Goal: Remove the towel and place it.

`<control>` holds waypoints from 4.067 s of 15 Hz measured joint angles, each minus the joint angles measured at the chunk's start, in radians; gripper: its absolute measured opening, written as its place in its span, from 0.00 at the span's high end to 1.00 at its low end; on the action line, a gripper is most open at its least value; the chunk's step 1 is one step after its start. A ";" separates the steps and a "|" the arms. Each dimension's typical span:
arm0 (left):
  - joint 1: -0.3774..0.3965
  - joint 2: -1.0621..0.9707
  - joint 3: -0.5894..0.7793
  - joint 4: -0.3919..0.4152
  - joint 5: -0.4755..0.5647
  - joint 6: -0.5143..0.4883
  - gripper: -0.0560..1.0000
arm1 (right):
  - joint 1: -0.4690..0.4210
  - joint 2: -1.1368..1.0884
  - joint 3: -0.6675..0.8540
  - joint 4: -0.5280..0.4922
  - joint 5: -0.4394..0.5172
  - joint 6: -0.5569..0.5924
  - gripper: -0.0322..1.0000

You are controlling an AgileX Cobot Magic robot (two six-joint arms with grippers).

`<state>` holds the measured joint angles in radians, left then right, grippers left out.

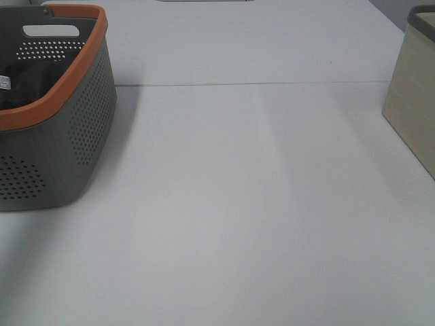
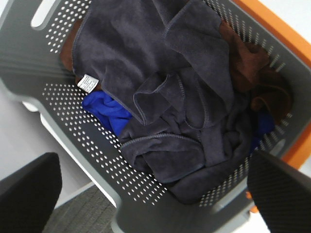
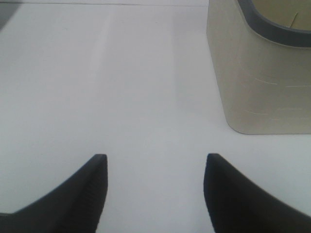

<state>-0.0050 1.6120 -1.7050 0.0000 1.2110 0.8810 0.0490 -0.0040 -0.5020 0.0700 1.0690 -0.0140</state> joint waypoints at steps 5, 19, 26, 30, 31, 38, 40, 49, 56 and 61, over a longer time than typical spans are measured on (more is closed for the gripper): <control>0.000 0.288 -0.064 0.027 -0.103 0.253 0.02 | 0.000 0.000 0.000 0.000 0.000 0.000 0.47; 0.000 0.598 -0.065 0.029 -0.289 0.402 0.22 | 0.000 0.000 0.000 0.000 0.000 0.000 0.47; 0.000 0.598 -0.065 0.022 -0.290 0.329 0.78 | 0.000 0.000 0.000 0.000 0.000 0.000 0.47; 0.000 0.598 -0.065 0.015 -0.295 0.307 0.85 | 0.000 0.000 0.000 0.000 0.000 0.000 0.47; 0.000 0.598 -0.065 0.015 -0.295 0.307 0.92 | 0.000 0.000 0.000 0.000 0.000 0.000 0.47; 0.000 0.447 -0.142 0.012 -0.074 0.191 0.94 | 0.000 0.000 0.000 0.000 0.000 0.000 0.47; 0.000 0.355 -0.200 -0.007 -0.010 0.099 0.94 | 0.000 0.000 0.000 0.000 0.000 0.000 0.47; 0.000 0.021 -0.252 -0.068 0.001 0.024 0.94 | 0.000 0.000 0.000 0.000 0.000 0.000 0.47; 0.000 -0.095 -0.252 -0.411 -0.218 0.287 0.94 | 0.000 0.000 0.000 0.019 -0.001 0.000 0.47; -0.094 -0.095 -0.252 -0.675 -0.364 0.507 0.94 | 0.000 0.137 -0.051 0.098 -0.086 -0.009 0.47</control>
<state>-0.0990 1.5170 -1.9570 -0.6750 0.8470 1.3880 0.0490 0.1330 -0.5530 0.1680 0.9830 -0.0230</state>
